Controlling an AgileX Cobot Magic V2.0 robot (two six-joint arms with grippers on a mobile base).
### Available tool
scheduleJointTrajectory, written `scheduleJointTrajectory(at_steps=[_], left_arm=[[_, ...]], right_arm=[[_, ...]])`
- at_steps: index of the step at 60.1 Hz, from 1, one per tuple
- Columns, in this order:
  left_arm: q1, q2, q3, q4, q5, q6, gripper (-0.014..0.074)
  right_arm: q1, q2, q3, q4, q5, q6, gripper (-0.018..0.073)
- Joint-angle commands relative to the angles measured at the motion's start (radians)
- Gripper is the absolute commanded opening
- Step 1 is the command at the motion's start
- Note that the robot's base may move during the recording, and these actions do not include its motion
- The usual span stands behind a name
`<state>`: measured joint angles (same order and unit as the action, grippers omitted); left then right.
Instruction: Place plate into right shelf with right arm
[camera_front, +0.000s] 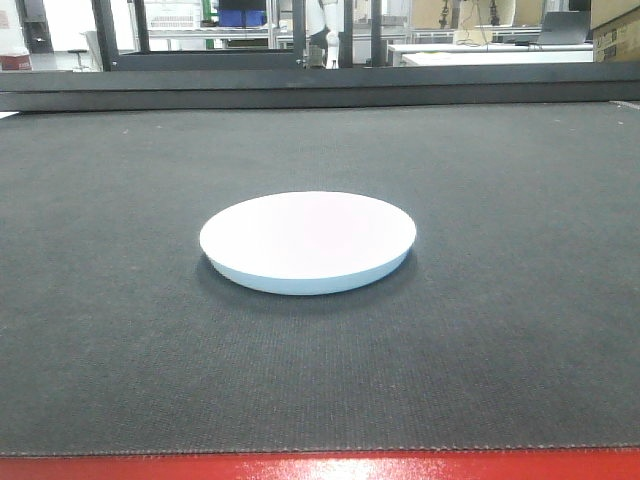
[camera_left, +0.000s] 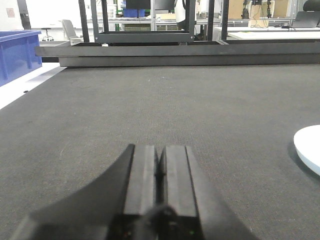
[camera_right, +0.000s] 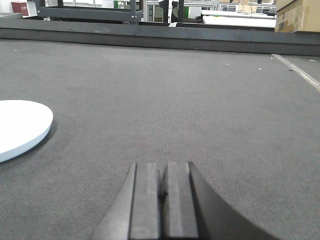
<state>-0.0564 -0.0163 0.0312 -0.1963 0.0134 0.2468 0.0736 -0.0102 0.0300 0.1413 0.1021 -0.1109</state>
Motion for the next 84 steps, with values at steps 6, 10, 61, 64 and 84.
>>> scheduleJointTrajectory(at_steps=[6,10,61,64,84], left_arm=[[-0.001,-0.011,0.008,-0.002,-0.086,-0.002,-0.0047],[-0.001,-0.011,0.008,-0.002,-0.086,-0.002,-0.0047],[-0.001,-0.011,0.008,-0.002,-0.086,-0.002,-0.0047],[-0.001,-0.011,0.008,-0.002,-0.086,-0.002,-0.0047],[-0.001,-0.011,0.008,-0.002,-0.086,-0.002,-0.0047]], right_arm=[[-0.004,-0.013,-0.008,-0.009,-0.094,-0.004,0.0056],[-0.004,-0.013,-0.008,-0.009,-0.094,-0.004,0.0056],[-0.004,0.017,-0.195,-0.019,-0.026,-0.004,0.0056],[-0.004,0.051,-0.26,-0.02,0.029,-0.004,0.0056],[-0.004,0.455,-0.597,-0.019,0.229,-0.004,0.0405]])
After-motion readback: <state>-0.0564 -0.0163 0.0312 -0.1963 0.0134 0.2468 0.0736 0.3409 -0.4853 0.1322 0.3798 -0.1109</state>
